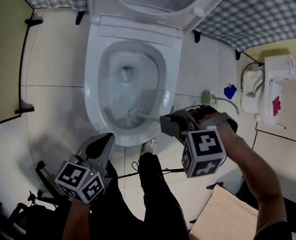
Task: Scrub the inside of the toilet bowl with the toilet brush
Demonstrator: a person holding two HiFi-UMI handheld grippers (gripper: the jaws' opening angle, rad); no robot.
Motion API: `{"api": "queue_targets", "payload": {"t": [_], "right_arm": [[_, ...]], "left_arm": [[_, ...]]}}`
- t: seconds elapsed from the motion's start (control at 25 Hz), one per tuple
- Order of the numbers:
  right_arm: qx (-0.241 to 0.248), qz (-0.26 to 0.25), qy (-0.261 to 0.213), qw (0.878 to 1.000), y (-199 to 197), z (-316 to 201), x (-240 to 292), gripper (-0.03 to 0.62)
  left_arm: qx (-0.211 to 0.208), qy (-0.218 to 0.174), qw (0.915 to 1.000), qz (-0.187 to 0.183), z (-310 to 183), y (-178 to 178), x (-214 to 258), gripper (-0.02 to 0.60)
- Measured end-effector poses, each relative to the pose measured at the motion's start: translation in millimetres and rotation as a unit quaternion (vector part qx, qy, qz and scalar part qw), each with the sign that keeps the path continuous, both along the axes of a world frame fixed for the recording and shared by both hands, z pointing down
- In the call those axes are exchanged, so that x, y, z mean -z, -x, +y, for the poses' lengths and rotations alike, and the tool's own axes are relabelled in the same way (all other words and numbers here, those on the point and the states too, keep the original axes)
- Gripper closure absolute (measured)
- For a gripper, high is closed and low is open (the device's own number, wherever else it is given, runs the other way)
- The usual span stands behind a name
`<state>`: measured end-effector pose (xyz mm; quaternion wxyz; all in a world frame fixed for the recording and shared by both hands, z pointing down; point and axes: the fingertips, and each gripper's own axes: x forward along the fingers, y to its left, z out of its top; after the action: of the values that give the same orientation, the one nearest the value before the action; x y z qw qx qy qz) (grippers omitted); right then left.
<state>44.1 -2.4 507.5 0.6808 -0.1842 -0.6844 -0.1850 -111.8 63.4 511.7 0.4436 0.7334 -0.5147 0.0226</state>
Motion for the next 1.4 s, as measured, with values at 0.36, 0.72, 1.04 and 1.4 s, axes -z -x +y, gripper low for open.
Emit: {"api": "queue_targets", "payload": {"t": [0.36, 0.72, 1.04, 1.4], "right_arm": [[-0.117, -0.028, -0.065, 0.991, 19.3, -65.2, -47.8, 0.408], [-0.079, -0.007, -0.057, 0.995, 1.1, -48.1, -27.8, 0.407], [-0.078, 0.01, 0.015, 0.997, -16.1, -1.8, 4.2, 0.408], [-0.263, -0.086, 0.087, 0.957, 16.4, 19.2, -36.4, 0.408]], "left_arm": [[-0.004, 0.004, 1.0, -0.005, 4.6, -2.8, -4.3, 0.574], [-0.008, 0.002, 0.9999, -0.007, 8.1, -9.9, -3.3, 0.574], [-0.012, -0.006, 0.9999, -0.004, 4.2, -19.8, 6.2, 0.574], [-0.022, 0.002, 0.9997, -0.005, 4.4, -24.3, 1.5, 0.574]]}}
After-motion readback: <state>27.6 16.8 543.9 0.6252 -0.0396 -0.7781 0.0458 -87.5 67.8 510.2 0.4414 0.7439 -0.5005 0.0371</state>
